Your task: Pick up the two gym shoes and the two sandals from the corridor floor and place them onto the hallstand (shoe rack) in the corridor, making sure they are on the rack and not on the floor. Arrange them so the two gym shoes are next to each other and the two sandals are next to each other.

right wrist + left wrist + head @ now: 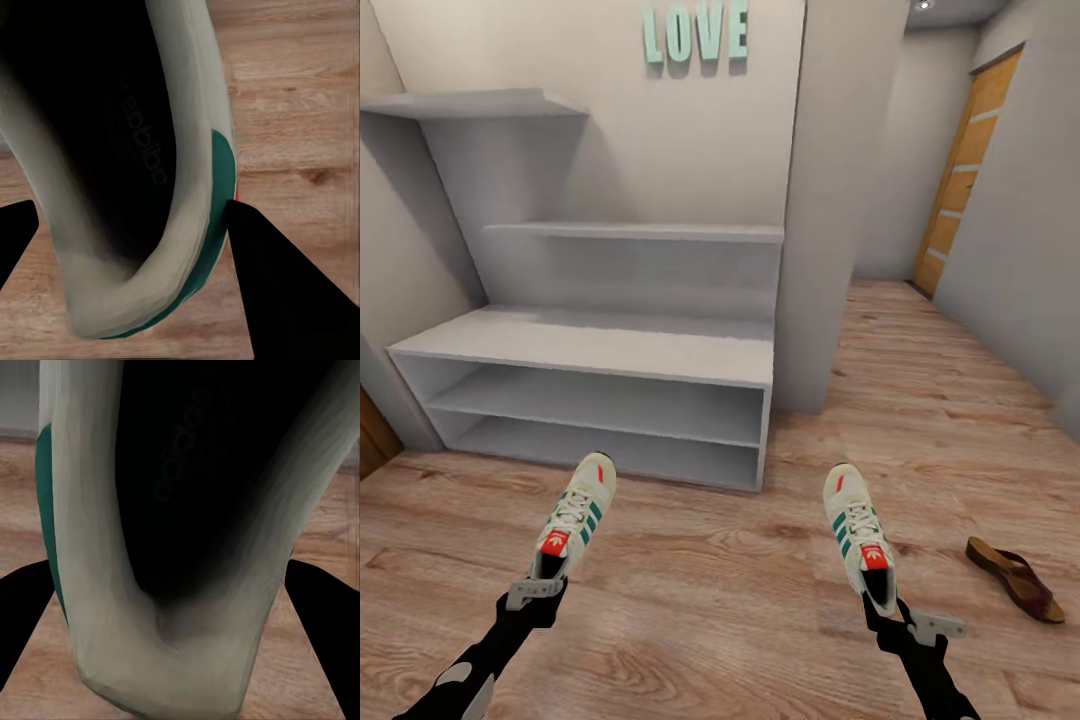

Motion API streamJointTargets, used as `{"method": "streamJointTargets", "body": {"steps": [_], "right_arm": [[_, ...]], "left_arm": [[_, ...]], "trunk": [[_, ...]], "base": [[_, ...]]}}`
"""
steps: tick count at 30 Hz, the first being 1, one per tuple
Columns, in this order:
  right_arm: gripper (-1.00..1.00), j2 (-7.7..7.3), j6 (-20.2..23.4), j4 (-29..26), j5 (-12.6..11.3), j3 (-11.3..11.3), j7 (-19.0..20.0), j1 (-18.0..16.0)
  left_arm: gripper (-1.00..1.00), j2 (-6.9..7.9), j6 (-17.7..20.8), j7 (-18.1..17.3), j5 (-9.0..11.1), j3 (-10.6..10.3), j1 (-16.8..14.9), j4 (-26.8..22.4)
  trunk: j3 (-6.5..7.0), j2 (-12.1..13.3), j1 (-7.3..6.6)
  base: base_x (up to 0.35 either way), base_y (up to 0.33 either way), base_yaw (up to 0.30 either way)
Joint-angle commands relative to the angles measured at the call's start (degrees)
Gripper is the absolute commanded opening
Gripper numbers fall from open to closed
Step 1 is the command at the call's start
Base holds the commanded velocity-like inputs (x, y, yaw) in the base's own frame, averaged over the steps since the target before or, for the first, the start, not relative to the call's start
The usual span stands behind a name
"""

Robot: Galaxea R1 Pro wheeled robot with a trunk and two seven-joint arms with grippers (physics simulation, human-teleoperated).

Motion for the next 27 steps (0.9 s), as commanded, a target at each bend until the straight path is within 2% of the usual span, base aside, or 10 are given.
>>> {"method": "streamJointTargets", "body": {"steps": [1, 10, 27], "right_arm": [[-1.00, 0.07, -0.22, 0.03, 0.50, -0.43, 0.39, -0.08], [-1.00, 0.07, -0.22, -0.07, 0.50, -0.43, 0.40, -0.08], [-1.00, 0.14, -0.39, 0.10, 0.53, -0.41, 0.20, -0.08]], "left_arm": [[-1.00, 0.01, -0.23, -0.27, -0.50, 0.50, -0.03, 0.02], [-1.00, -0.03, -0.16, -0.24, -0.51, 0.48, -0.03, 0.02], [-1.00, -0.12, -0.15, 0.24, -0.58, 0.50, -0.03, 0.02]], "trunk": [[-0.05, -0.02, -0.01], [-0.05, -0.02, -0.01], [-0.05, -0.02, -0.01]], "base": [[0.000, 0.018, -0.300], [0.000, 0.003, -0.263], [0.000, 0.000, -0.012]]}}
